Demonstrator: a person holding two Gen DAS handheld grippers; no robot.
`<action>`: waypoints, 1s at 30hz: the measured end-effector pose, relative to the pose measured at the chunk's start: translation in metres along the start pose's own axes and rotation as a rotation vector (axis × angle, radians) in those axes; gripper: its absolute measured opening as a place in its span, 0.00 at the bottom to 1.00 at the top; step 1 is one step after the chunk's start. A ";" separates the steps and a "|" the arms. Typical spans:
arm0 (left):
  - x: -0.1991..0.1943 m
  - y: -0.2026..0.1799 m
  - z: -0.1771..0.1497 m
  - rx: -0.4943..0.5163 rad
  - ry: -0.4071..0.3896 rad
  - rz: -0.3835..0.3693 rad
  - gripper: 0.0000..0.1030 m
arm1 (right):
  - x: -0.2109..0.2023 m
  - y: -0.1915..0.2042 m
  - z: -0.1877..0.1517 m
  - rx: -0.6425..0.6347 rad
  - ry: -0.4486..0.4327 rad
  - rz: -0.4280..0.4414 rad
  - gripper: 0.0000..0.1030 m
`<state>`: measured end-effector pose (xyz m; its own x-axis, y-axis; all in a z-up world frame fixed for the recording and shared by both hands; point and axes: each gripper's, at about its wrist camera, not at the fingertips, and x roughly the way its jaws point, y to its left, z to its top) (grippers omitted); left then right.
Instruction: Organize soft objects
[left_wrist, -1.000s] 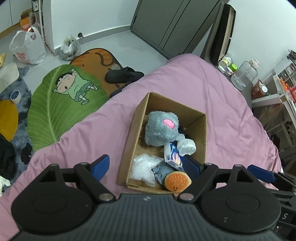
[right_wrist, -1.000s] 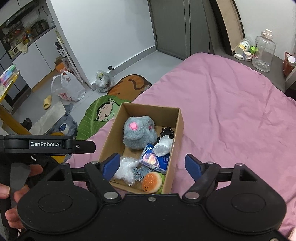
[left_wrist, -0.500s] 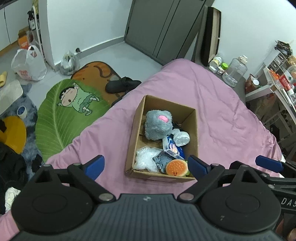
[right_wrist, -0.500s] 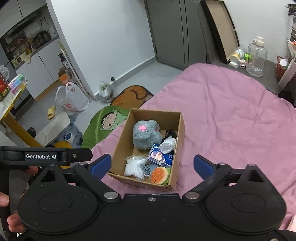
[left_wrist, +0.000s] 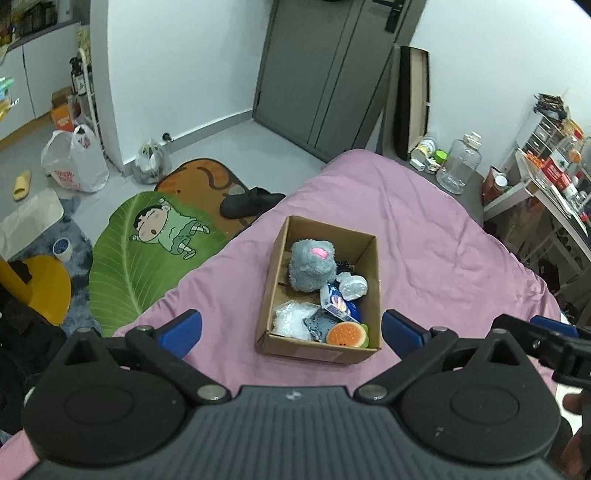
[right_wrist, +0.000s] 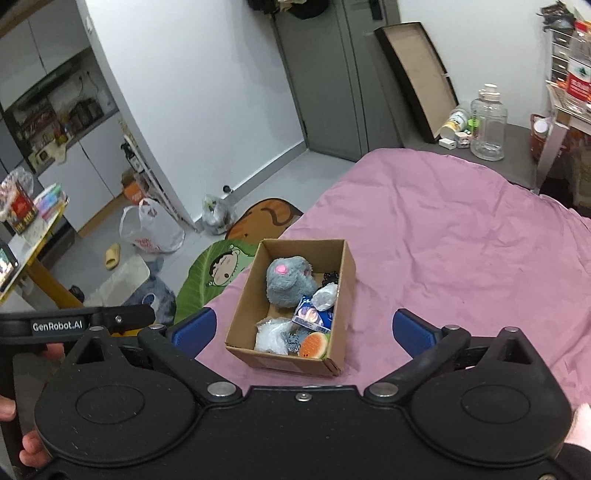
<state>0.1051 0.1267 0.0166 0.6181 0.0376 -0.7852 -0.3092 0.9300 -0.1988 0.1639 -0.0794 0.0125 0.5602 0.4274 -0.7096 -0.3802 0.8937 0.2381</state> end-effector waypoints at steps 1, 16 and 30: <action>-0.003 -0.003 -0.002 0.007 -0.010 -0.005 1.00 | -0.003 -0.002 0.000 0.003 0.001 0.005 1.00; -0.052 -0.036 -0.032 0.065 -0.104 -0.026 1.00 | -0.069 -0.025 -0.016 0.029 -0.096 0.051 1.00; -0.098 -0.039 -0.059 0.066 -0.154 -0.049 1.00 | -0.122 -0.038 -0.043 0.058 -0.198 0.085 1.00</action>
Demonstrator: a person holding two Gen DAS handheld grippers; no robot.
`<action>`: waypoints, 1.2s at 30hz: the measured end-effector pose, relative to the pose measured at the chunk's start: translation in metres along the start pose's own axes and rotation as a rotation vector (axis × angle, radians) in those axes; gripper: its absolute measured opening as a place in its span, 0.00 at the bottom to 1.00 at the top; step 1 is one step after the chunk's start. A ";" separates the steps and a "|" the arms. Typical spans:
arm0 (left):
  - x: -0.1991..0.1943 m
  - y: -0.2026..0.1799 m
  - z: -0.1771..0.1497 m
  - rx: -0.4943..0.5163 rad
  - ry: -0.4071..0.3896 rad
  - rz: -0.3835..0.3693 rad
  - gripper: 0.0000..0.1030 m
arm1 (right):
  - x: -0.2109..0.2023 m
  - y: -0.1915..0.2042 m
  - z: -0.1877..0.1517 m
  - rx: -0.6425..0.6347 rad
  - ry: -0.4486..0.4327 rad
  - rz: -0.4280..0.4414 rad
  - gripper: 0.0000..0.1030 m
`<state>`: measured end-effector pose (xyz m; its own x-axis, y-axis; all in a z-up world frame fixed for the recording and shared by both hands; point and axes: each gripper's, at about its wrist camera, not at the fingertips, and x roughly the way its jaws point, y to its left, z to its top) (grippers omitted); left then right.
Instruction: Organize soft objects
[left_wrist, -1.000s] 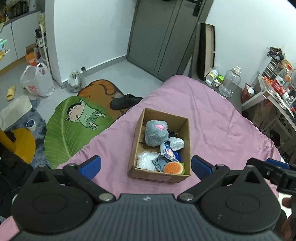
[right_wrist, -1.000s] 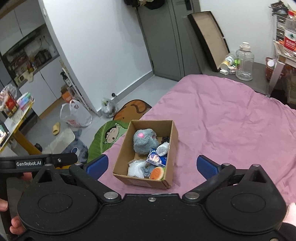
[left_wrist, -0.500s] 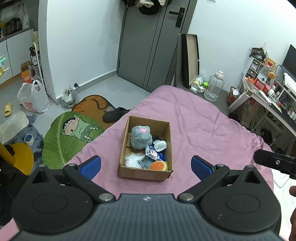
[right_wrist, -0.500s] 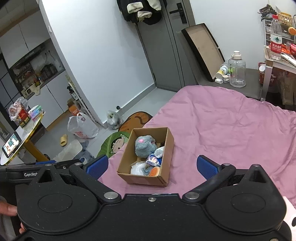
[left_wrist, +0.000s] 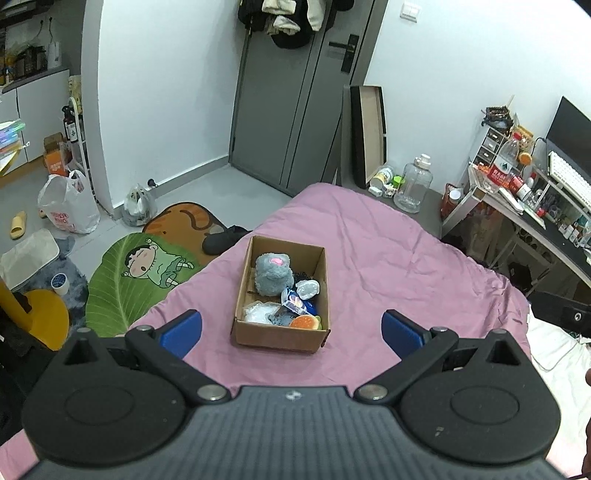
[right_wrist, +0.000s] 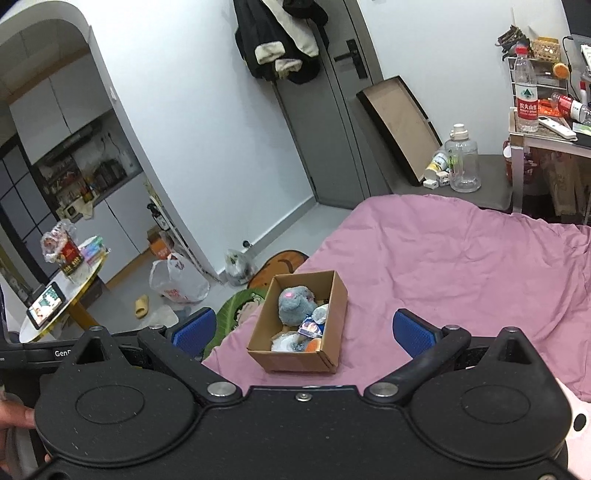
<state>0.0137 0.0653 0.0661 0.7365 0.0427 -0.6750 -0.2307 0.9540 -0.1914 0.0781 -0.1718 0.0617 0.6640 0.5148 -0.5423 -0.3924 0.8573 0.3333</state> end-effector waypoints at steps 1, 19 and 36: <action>-0.003 0.000 -0.001 0.001 -0.002 -0.002 1.00 | -0.002 -0.001 -0.001 0.001 -0.003 0.002 1.00; -0.051 -0.009 -0.031 0.050 -0.076 0.001 1.00 | -0.058 0.007 -0.038 -0.034 -0.070 0.005 1.00; -0.051 -0.007 -0.066 0.067 -0.076 0.004 1.00 | -0.063 0.004 -0.077 -0.027 -0.054 0.001 1.00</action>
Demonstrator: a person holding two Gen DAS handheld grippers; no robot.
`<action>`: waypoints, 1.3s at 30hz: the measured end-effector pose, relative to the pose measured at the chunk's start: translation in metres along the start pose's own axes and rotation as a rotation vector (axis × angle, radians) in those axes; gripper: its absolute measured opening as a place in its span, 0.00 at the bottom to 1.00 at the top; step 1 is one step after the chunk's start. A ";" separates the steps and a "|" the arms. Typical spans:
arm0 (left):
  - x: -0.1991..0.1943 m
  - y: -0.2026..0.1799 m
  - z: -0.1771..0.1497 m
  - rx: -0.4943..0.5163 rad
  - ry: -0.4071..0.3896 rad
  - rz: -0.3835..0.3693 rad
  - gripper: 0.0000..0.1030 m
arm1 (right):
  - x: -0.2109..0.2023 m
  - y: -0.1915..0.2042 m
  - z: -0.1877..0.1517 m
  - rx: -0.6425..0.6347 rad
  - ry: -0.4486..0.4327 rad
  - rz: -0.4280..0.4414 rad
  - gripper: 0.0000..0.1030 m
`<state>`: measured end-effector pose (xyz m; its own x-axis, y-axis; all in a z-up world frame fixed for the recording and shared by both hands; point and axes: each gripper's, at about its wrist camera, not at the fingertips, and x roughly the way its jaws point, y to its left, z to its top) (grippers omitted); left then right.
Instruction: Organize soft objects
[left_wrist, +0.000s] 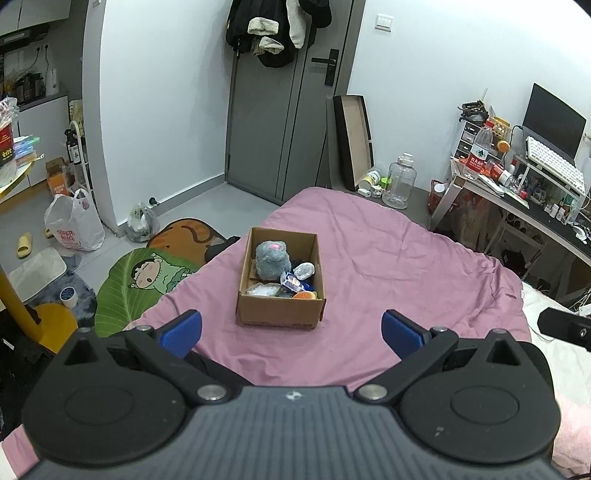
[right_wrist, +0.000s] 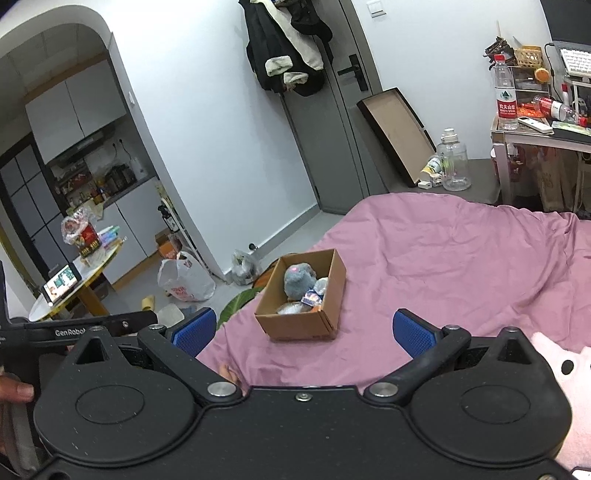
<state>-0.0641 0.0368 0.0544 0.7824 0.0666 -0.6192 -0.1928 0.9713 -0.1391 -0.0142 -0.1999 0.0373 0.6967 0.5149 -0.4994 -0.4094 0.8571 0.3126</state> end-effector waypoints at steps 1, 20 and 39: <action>0.000 0.000 -0.001 -0.002 -0.003 0.003 1.00 | 0.000 0.001 -0.002 -0.004 0.003 0.001 1.00; -0.005 0.003 -0.006 -0.008 0.000 0.003 1.00 | -0.001 0.010 -0.008 -0.031 0.021 0.017 1.00; -0.007 0.003 -0.009 -0.007 -0.007 -0.008 1.00 | -0.003 0.013 -0.006 -0.034 0.022 0.012 1.00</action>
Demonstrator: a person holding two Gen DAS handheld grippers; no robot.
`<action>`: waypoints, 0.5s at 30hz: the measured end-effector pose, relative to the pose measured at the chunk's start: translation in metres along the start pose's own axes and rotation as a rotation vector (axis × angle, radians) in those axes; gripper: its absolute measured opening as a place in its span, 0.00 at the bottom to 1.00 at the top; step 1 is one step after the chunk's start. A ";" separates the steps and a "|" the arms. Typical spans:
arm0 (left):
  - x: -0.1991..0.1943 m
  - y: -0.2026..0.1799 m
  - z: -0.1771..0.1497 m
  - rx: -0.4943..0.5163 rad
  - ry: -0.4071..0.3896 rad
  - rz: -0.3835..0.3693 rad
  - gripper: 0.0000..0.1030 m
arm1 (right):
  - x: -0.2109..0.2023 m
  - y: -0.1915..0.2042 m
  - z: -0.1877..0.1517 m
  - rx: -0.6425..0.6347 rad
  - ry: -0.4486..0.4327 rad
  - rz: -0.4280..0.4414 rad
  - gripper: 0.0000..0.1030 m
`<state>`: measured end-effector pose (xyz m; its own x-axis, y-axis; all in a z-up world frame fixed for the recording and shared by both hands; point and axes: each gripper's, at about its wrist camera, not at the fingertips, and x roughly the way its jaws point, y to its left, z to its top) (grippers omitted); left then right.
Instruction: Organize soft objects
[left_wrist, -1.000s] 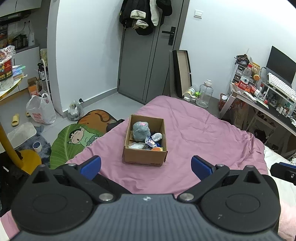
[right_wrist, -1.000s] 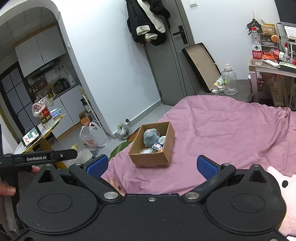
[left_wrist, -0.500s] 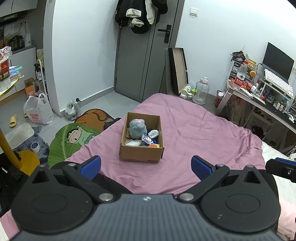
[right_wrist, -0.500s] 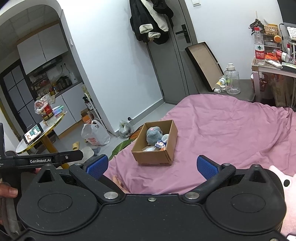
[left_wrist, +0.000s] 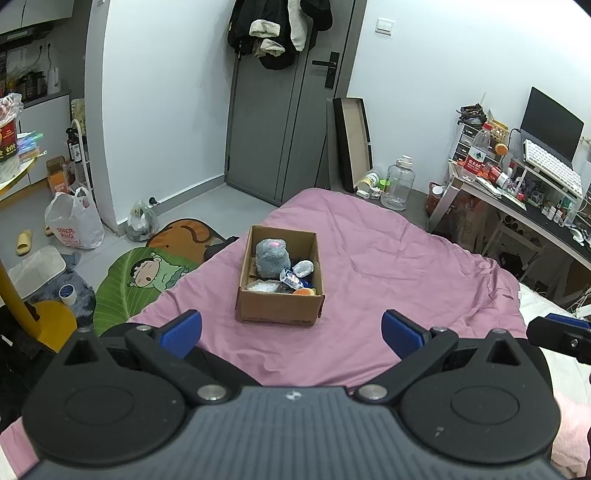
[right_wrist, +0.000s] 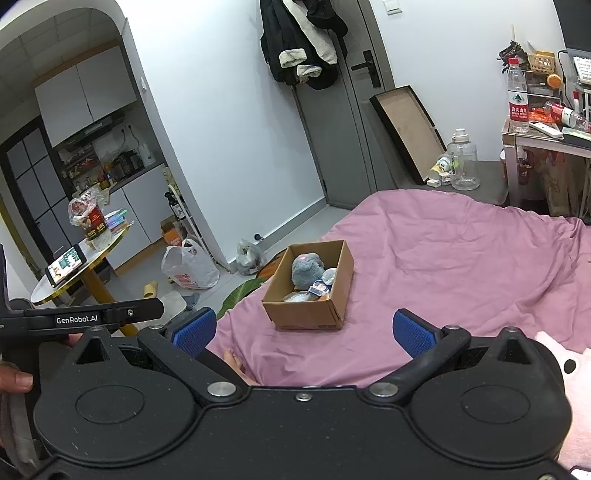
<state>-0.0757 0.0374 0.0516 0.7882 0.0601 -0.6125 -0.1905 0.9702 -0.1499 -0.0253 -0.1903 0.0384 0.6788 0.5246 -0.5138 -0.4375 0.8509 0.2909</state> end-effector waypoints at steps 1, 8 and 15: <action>0.000 0.000 0.000 -0.002 0.001 -0.001 1.00 | 0.000 0.000 0.000 -0.001 0.001 -0.002 1.00; -0.003 -0.002 -0.002 0.004 0.002 -0.008 1.00 | -0.001 0.000 0.001 -0.002 0.001 -0.006 1.00; -0.004 -0.002 0.002 -0.002 0.000 -0.008 1.00 | 0.001 0.002 0.001 -0.007 0.010 -0.021 1.00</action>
<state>-0.0777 0.0354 0.0558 0.7894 0.0524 -0.6116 -0.1855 0.9701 -0.1563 -0.0255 -0.1881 0.0392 0.6820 0.5065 -0.5276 -0.4274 0.8614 0.2745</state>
